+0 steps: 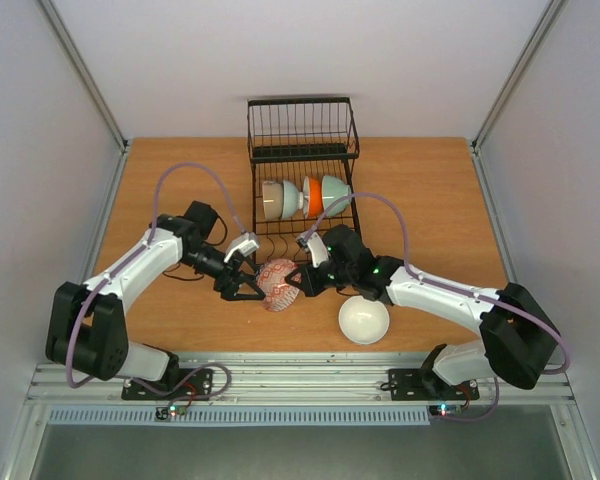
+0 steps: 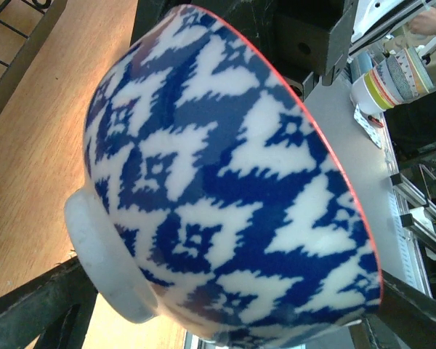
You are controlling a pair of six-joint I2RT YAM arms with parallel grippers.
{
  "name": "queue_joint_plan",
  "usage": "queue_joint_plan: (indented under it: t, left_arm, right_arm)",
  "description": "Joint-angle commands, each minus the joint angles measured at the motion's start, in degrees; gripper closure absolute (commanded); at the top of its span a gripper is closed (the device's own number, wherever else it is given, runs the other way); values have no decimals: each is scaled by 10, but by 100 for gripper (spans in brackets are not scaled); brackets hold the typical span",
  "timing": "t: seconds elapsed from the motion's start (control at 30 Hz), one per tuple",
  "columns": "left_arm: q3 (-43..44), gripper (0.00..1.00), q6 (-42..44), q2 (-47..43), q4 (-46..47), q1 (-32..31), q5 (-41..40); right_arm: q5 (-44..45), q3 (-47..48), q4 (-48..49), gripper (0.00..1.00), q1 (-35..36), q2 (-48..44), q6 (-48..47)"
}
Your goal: Load the bowls into the dish rack
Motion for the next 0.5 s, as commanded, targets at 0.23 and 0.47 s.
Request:
queue_joint_plan:
  t: [0.23, 0.47]
  left_arm:
    - [-19, 31, -38, -24, 69, -1, -19]
    - [-15, 66, -35, -17, 65, -1, -16]
  right_arm:
    - [-64, 11, 89, 99, 0, 0, 25]
    - [-79, 5, 101, 99, 0, -1, 25]
